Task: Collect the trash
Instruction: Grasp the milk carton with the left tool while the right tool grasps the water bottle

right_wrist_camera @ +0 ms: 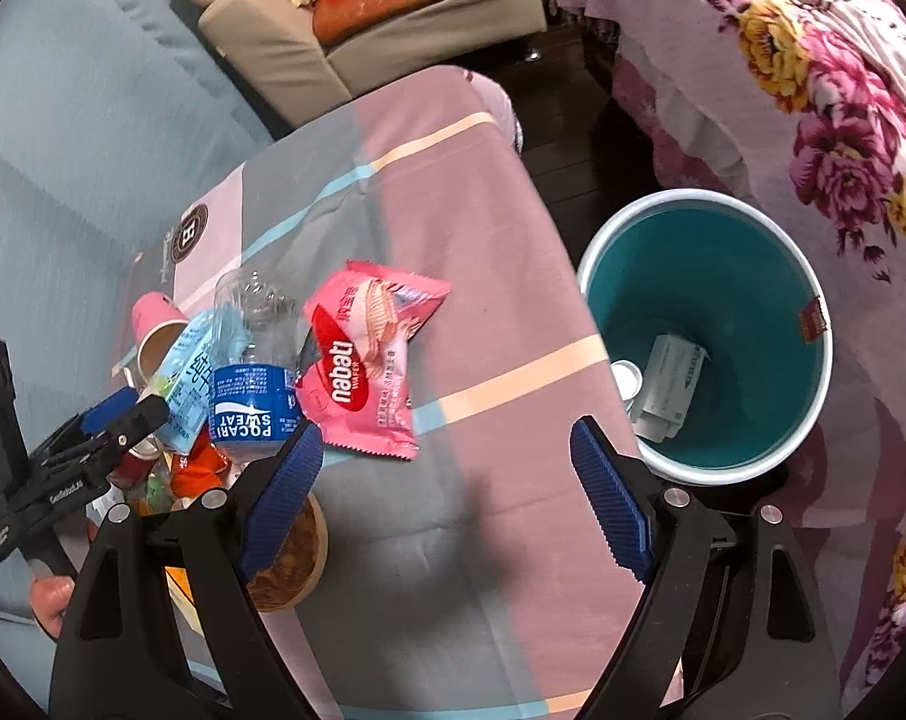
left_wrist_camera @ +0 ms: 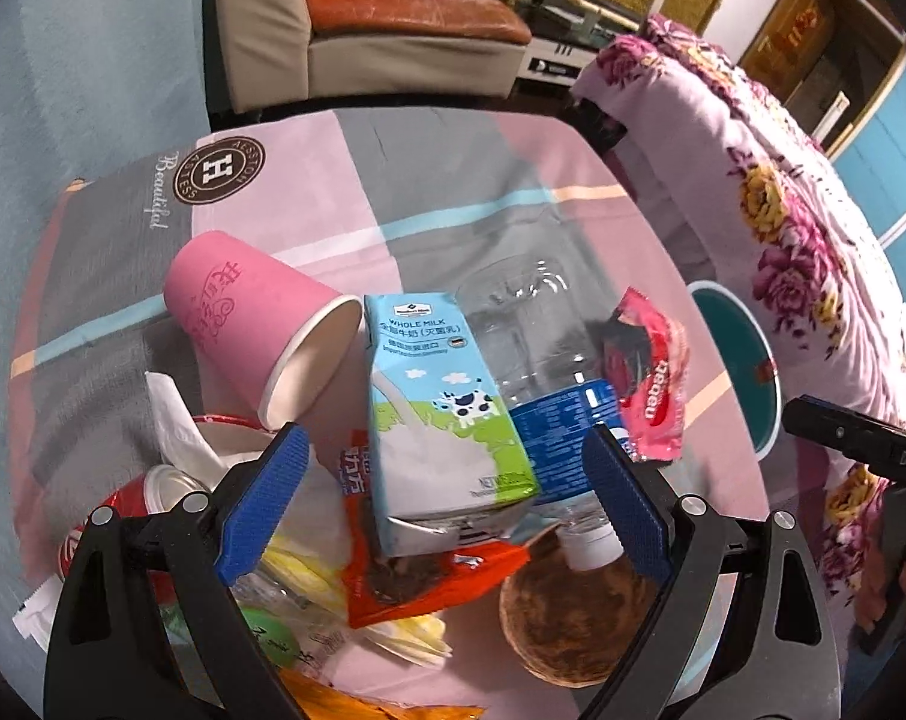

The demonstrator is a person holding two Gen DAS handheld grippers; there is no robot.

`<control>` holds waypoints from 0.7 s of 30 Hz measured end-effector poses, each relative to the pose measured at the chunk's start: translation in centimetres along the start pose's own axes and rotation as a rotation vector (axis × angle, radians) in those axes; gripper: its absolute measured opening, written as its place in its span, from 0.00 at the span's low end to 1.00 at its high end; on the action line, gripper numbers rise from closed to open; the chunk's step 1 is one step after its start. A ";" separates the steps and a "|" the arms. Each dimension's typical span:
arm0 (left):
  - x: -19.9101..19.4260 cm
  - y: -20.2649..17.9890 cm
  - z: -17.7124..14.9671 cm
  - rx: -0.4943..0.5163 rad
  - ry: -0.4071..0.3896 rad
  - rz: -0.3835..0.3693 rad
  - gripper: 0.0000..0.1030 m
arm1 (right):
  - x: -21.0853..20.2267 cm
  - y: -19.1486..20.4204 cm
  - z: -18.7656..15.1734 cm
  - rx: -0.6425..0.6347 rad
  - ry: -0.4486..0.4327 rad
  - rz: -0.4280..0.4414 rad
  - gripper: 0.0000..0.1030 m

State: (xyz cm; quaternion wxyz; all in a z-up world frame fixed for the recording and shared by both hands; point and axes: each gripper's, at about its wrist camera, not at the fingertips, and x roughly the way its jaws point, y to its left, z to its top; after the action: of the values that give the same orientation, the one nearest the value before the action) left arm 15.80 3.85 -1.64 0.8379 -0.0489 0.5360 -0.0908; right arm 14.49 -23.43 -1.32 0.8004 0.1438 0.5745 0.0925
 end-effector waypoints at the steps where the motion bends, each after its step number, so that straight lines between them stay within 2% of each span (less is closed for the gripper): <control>1: 0.1 0.0 0.0 0.004 0.003 0.004 0.86 | 0.1 0.1 0.0 -0.004 0.005 -0.002 0.78; 3: 0.4 0.1 0.3 0.012 0.019 0.000 0.74 | 0.3 0.3 0.2 -0.010 0.011 -0.008 0.78; 5: 0.6 0.1 0.5 0.020 0.034 -0.004 0.70 | 0.4 0.3 0.4 -0.014 0.017 -0.014 0.78; 12: 2.1 0.0 1.3 0.053 0.080 0.025 0.69 | 0.9 0.6 0.8 -0.030 0.039 -0.012 0.78; 19: 4.8 0.6 1.5 0.029 0.136 0.007 0.69 | 1.6 2.1 1.5 -0.070 0.067 -0.001 0.78; 21: 4.8 0.9 1.1 0.025 0.127 -0.003 0.50 | 1.7 2.7 1.8 -0.080 0.074 0.008 0.78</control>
State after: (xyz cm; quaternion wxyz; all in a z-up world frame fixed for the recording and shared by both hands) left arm 18.85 3.68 -5.63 0.8024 -0.0335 0.5871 -0.1018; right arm 16.82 -20.61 -1.43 0.7834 0.1105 0.5990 0.1238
